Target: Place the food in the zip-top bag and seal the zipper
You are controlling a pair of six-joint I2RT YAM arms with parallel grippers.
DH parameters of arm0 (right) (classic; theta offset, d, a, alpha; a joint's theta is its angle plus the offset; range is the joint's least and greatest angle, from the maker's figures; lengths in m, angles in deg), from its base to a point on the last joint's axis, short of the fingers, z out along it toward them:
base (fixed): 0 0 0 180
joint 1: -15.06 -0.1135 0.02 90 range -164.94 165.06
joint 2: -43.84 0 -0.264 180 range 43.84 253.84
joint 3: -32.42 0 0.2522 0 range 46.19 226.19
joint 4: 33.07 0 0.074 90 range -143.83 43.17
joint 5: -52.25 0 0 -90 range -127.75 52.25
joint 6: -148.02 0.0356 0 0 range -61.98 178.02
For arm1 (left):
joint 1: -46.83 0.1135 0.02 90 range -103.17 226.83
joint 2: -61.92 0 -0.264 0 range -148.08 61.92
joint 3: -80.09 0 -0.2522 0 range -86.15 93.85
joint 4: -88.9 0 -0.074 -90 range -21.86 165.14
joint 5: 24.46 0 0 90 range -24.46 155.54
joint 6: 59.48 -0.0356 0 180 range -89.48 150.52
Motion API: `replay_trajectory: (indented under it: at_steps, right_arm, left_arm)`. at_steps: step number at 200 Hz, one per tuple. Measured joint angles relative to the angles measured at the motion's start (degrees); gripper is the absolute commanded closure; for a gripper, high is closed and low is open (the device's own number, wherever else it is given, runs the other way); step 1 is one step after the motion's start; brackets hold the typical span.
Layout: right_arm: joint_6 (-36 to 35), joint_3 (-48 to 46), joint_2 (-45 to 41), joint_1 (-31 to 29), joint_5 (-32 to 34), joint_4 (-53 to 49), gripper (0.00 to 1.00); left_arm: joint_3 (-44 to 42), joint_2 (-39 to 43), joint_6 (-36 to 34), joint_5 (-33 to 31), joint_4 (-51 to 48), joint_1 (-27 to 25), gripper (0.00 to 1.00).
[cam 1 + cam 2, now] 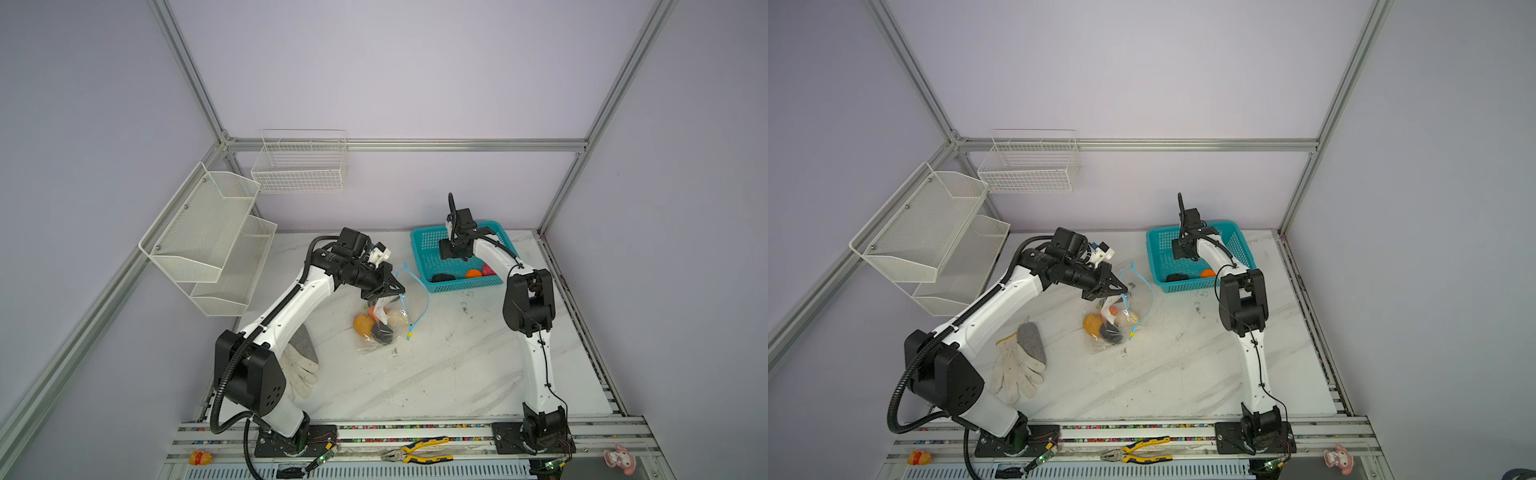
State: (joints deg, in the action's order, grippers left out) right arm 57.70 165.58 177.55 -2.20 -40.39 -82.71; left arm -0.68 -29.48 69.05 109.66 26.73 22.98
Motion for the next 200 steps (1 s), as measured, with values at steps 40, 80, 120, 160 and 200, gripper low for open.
replay_trajectory:
  at_steps: [40, 80, 120, 160, 200]
  right_arm:
    - [-5.09, -0.31, -1.44, -0.15, -6.51, -5.49, 0.34]
    - [-9.16, -1.57, -3.89, -0.15, -10.56, -8.83, 0.36]
    - [-11.02, -4.24, -4.2, -0.17, -10.43, -10.27, 0.32]
    - [-12.33, -5.95, -4.13, -0.5, -9.53, -10.34, 0.25]
    - [-12.66, -4.72, -1.88, -0.81, -6.73, -10.08, 0.26]
  left_arm:
    - [0.0, 0.0, 0.31, -0.2, 0.28, -0.24, 1.0]
    - [0.0, 0.0, 0.44, -0.2, 0.76, -0.28, 1.0]
    - [0.0, 0.0, 0.46, -0.24, 0.79, -0.28, 1.0]
    - [0.0, 0.0, 0.85, -0.48, 0.79, -0.28, 1.0]
    - [0.0, 0.0, 0.92, -0.5, 0.79, -0.31, 1.0]
